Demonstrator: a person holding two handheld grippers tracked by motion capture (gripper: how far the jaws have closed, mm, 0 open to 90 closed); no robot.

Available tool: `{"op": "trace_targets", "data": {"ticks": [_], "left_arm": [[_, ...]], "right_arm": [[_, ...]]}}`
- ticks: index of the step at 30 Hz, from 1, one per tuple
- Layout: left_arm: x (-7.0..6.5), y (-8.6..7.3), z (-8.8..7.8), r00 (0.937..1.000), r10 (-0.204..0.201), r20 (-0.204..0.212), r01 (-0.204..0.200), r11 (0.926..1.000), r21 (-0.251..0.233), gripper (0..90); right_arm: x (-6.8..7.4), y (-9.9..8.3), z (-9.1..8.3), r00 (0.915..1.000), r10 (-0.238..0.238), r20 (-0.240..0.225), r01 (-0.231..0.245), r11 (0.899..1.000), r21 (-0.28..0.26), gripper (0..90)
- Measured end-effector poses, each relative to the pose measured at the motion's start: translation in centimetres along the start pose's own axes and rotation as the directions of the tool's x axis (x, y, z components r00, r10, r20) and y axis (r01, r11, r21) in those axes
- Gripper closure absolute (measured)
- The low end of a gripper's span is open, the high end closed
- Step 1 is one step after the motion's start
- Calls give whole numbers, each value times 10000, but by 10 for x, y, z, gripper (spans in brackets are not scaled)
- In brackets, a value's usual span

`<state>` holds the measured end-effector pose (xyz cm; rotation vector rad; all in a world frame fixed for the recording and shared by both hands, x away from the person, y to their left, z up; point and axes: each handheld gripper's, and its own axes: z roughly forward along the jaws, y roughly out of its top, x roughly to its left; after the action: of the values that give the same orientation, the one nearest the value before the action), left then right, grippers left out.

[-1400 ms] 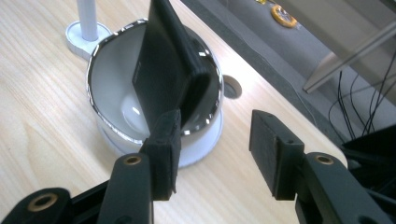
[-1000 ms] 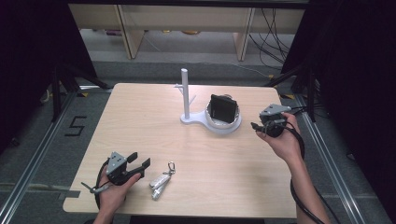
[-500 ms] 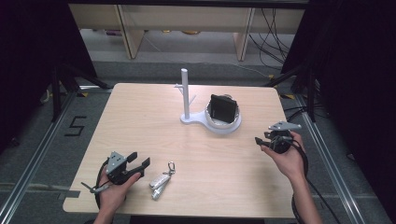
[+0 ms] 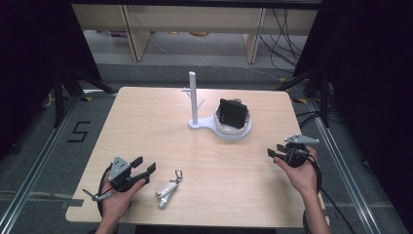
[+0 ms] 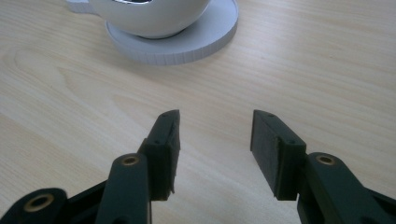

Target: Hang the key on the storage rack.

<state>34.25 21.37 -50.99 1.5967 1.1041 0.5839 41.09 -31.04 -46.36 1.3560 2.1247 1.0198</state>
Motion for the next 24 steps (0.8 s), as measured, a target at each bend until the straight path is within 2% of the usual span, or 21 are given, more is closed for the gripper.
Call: {"op": "trace_targets", "data": {"ticks": [4, 5, 6, 7, 9, 10, 12, 13, 14, 15, 16, 17, 18, 19, 21, 22, 23, 24], "left_arm": [[-6, 8, 0, 9995, 179, 260, -185, 9996, 227, 398], [-7, 10, 1, 9992, 193, 345, -207, 9990, 402, 404], [-8, 12, 2, 9988, 202, 455, -230, 9979, 612, 409], [-10, 15, 3, 9983, 215, 542, -256, 9968, 764, 416], [-13, 19, 6, 9968, 261, 760, -350, 9924, 1176, 434], [-15, 22, 7, 9957, 246, 888, -372, 9890, 1435, 445], [-19, 27, 11, 9937, 258, 1087, -476, 9779, 2037, 462], [-21, 29, 13, 9928, 224, 1176, -488, 9727, 2268, 471], [-23, 31, 16, 9914, 220, 1291, -531, 9686, 2427, 478], [-24, 33, 18, 9895, 298, 1413, -672, 9610, 2681, 485], [-26, 34, 20, 9879, 324, 1515, -744, 9569, 2807, 493], [-27, 36, 23, 9859, 420, 1619, -894, 9505, 2975, 498], [-29, 37, 25, 9831, 521, 1757, -1062, 9431, 3151, 503], [-30, 39, 26, 9801, 673, 1869, -1285, 9322, 3382, 508], [-34, 41, 31, 9781, 659, 1973, -1365, 9192, 3695, 517], [-35, 42, 33, 9756, 682, 2086, -1472, 9082, 3917, 522], [-36, 43, 35, 9735, 737, 2166, -1599, 8963, 4135, 526], [-38, 43, 37, 9744, 674, 2144, -1566, 8878, 4327, 527]], "right_arm": [[-3, -2, 0, 9991, -424, -54, 424, 9991, -43, 536], [-1, -2, 0, 9998, -155, 86, 156, 9999, -37, 535], [-1, -1, -2, 10000, 12, -51, -11, 10000, 57, 534], [-3, -1, -2, 9996, -292, -8, 292, 9996, -56, 533], [-1, 0, -5, 10000, 31, 13, -31, 10000, 55, 528], [-3, 1, -6, 9997, -51, -226, 56, 9998, 200, 527], [-3, 1, -7, 9999, -145, -40, 146, 9998, 145, 525], [-2, 1, -6, 9999, -71, -88, 72, 10000, 66, 524], [-3, 1, -6, 9995, -67, -299, 75, 9996, 275, 522], [-4, 1, -7, 9995, -254, -197, 260, 9992, 298, 521], [-4, 1, -5, 9992, -317, -246, 322, 9993, 195, 521], [-2, 1, -5, 9998, -90, -186, 95, 9996, 250, 520], [-1, 1, -5, 9999, -73, -108, 76, 9997, 243, 519], [0, 1, -5, 9999, -91, -141, 95, 9995, 293, 518], [1, 1, -3, 9997, -189, -172, 193, 9994, 274, 518], [-1, 1, -1, 9986, -413, -334, 421, 9989, 221, 517], [0, 1, -2, 9988, -372, -327, 384, 9986, 361, 517], [0, 1, -1, 9983, -445, -378, 459, 9982, 379, 516]]}}
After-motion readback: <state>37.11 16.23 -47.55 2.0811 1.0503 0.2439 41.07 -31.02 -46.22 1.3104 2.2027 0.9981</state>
